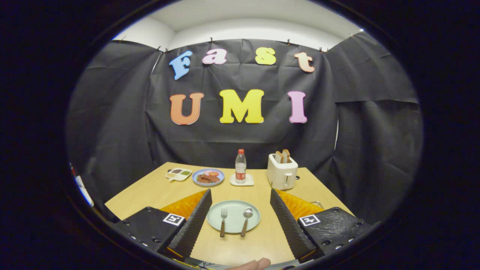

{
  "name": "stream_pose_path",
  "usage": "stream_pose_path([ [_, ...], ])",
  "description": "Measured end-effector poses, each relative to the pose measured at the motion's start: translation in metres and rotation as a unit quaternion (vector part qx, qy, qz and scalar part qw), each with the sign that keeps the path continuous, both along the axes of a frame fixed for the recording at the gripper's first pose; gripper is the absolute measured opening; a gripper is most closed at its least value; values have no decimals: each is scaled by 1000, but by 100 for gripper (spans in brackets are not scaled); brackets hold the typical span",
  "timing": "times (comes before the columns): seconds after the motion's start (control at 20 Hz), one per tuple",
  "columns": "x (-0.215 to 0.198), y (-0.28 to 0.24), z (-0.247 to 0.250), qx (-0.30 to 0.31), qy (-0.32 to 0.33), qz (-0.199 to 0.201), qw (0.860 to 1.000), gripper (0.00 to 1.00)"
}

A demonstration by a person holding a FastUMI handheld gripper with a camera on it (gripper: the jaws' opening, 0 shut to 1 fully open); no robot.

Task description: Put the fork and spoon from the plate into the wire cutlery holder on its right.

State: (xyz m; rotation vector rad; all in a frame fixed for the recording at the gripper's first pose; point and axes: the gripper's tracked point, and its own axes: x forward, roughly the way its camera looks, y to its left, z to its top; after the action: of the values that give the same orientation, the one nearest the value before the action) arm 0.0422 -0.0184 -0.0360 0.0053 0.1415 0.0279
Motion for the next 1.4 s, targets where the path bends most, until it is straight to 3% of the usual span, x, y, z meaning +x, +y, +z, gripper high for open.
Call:
stream_pose_path([
  [0.2, 35, -2, -39, -16, 76, -4, 997, 95],
  [0.45, 87, -3, -101, -32, 179, -11, 983, 95],
  [0.8, 140, -4, -193, -41, 337, -18, 941, 95],
  [1.1, 162, -3, -224, -29, 378, -21, 925, 90],
  [1.2, 165, 0, -229, -24, 385, -12, 922, 77],
  [1.4, 165, -5, -234, -17, 396, -22, 918, 70],
])
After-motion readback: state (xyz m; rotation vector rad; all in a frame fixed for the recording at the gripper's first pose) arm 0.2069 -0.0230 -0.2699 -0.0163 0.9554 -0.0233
